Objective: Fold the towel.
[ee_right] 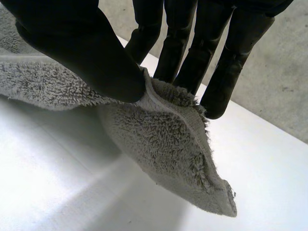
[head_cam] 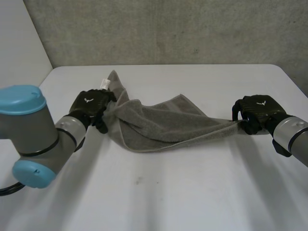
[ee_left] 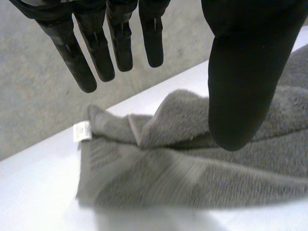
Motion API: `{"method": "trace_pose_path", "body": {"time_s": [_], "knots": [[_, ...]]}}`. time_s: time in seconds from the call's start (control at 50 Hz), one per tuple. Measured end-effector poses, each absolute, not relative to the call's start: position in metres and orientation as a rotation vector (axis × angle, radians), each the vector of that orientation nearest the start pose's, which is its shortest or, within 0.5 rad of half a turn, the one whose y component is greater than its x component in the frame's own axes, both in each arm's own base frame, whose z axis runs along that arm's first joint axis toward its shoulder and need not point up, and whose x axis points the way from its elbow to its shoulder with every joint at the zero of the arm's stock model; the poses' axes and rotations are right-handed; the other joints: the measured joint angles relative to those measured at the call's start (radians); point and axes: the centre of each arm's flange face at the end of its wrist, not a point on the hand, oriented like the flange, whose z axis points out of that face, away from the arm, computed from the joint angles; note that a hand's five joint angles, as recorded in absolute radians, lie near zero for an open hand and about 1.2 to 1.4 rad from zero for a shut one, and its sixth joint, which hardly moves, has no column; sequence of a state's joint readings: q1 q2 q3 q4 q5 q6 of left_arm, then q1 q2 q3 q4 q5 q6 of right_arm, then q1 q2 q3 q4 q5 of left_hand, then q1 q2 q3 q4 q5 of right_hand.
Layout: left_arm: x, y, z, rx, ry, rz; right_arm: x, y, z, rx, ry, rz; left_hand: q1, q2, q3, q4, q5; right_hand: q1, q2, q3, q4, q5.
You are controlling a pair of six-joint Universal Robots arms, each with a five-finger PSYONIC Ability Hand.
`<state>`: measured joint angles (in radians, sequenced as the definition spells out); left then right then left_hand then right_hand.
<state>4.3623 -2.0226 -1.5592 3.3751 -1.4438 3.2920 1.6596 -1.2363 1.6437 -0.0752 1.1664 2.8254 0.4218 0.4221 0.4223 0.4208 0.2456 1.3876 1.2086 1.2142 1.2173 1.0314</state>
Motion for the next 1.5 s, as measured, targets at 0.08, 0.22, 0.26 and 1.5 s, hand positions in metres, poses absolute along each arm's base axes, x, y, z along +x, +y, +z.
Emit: {"method": "trace_pose_path", "body": {"time_s": [0.08, 0.22, 0.26, 1.5], "knots": [[-0.251, -0.298, 0.171, 0.757, 2.533, -2.064, 0.196, -0.313, 0.183, -0.793, 2.248, -1.709, 0.066, 0.066, 0.064, 0.067, 0.065, 0.0, 0.0, 0.0, 0.0, 0.0], [-0.255, -0.295, 0.162, 0.858, 2.569, -2.058, 0.197, -0.314, 0.18, -0.791, 2.25, -1.699, 0.123, 0.122, 0.122, 0.125, 0.12, 0.0, 0.0, 0.0, 0.0, 0.0], [-0.258, -0.295, 0.159, 0.934, 2.566, -2.058, 0.197, -0.314, 0.179, -0.792, 2.251, -1.697, 0.127, 0.126, 0.125, 0.128, 0.124, 0.0, 0.0, 0.0, 0.0, 0.0], [-0.265, -0.315, 0.247, 1.445, 1.902, -2.163, 0.193, -0.319, 0.293, -0.81, 2.098, -1.973, 0.75, 0.793, 0.793, 0.796, 0.774, 0.0, 0.0, 0.0, 0.0, 0.0]]}}
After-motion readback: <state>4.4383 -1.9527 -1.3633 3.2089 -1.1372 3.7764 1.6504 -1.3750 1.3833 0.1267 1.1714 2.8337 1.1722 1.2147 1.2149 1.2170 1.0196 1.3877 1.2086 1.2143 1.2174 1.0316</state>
